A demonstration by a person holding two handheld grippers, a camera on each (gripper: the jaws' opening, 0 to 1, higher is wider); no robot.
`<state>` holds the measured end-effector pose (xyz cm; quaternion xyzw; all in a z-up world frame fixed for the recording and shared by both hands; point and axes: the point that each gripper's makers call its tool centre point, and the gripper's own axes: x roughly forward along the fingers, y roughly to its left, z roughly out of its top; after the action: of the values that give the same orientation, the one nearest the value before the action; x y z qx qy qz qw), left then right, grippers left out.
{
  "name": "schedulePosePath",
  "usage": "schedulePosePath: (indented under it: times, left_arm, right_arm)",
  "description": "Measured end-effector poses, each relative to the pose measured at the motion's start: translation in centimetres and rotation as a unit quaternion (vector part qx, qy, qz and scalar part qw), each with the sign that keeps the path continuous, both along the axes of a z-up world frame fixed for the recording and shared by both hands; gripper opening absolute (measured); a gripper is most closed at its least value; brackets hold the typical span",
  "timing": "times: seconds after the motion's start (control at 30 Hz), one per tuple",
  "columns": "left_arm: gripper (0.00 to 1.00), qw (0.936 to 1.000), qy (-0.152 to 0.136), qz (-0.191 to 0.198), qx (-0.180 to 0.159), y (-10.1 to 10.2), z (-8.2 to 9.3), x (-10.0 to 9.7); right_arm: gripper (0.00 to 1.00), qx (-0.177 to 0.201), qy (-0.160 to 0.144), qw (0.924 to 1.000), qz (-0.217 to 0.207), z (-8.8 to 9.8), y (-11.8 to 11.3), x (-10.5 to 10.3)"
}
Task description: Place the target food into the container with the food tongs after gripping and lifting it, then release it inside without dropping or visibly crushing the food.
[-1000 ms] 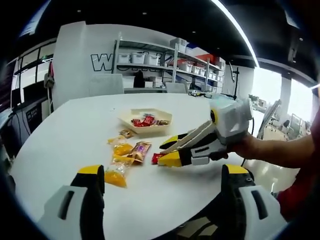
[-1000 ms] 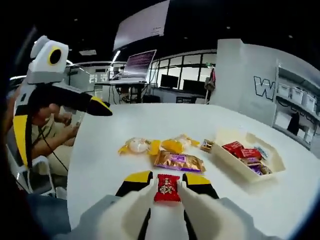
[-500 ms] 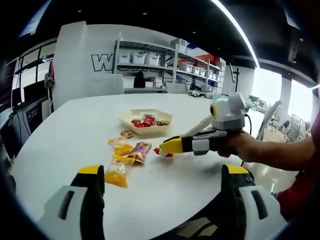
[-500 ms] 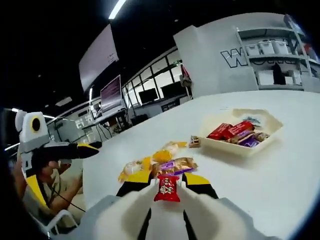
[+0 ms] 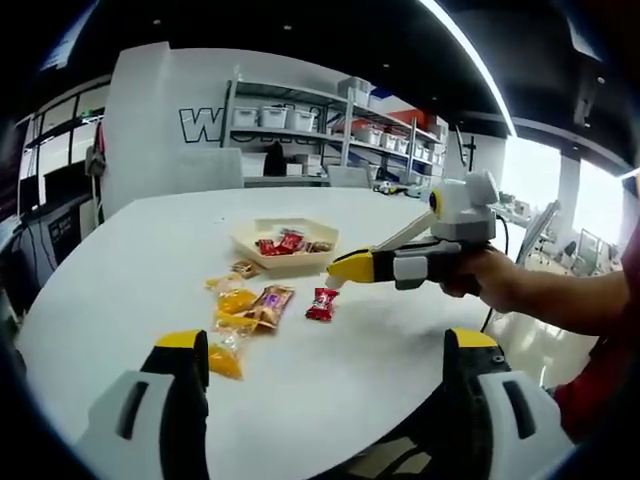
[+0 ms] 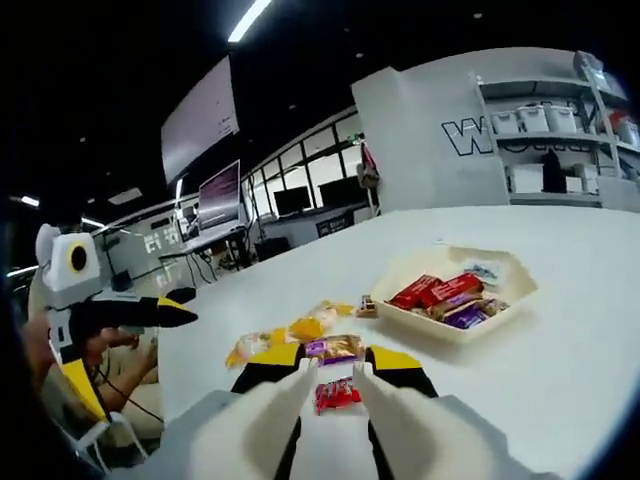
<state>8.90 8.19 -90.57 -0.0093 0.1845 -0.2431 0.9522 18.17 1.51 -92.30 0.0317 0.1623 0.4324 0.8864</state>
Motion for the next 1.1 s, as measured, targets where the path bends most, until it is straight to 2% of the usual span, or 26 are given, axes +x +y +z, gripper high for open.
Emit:
schedulePosePath:
  times: [0.17,0.37,0.4,0.47,0.53,0.6,0.7,0.73,0.77,0.87,0.93,1.0,1.1]
  left_arm:
    - [0.95,1.0000,-0.002,-0.003,0.004,0.0,0.2,0.0]
    - [0.95,1.0000,0.000,-0.001,0.006,0.4,0.2,-0.1]
    - [0.95,1.0000,0.000,-0.001,0.006,0.4,0.2,-0.2]
    - [0.95,1.0000,-0.001,0.001,0.007,0.6,0.2,-0.2]
    - [0.95,1.0000,-0.002,0.003,0.006,0.8,0.3,-0.3]
    - [0.95,1.0000,-0.002,0.005,0.004,0.9,0.4,-0.2]
    - [0.95,1.0000,-0.002,0.007,0.005,1.1,0.2,-0.2]
    - [0.95,1.0000,-0.001,0.006,0.005,1.1,0.2,-0.2]
    - [0.95,1.0000,-0.001,0.006,0.005,1.1,0.2,-0.2]
    - [0.95,1.0000,0.001,0.006,0.003,1.0,0.0,-0.2]
    - [0.95,1.0000,0.004,0.005,0.006,0.9,-0.3,-0.1]
    - [0.95,1.0000,0.005,0.004,0.007,0.8,-0.3,-0.1]
    - [0.95,1.0000,0.004,0.003,0.005,0.8,-0.3,0.0]
  right_arm:
    - [0.20,0.005,0.007,1.0000,0.005,-0.4,0.3,-0.3]
    - [0.23,-0.007,-0.011,0.9997,0.020,-0.6,1.5,-0.1]
    - [0.23,-0.013,-0.028,0.9993,0.020,-0.5,1.6,0.2]
    - [0.24,-0.023,-0.034,0.9990,0.017,-0.7,1.7,0.4]
    - [0.24,-0.031,-0.024,0.9991,0.016,-1.4,1.8,0.4]
    - [0.25,-0.034,-0.027,0.9990,0.012,-1.8,1.9,0.4]
    - [0.25,-0.068,-0.030,0.9971,0.017,-3.2,1.9,0.2]
    - [0.24,-0.074,-0.058,0.9954,0.019,-3.0,1.9,0.4]
    - [0.24,-0.076,-0.050,0.9956,0.020,-3.3,2.0,0.2]
    - [0.19,-0.091,-0.060,0.9940,0.015,-3.4,1.7,0.4]
    - [0.17,-0.090,-0.052,0.9946,0.005,-3.4,1.5,0.6]
    - [0.16,-0.073,-0.029,0.9969,-0.006,-3.3,1.3,0.9]
    - [0.16,-0.051,-0.018,0.9985,-0.012,-3.3,1.0,1.1]
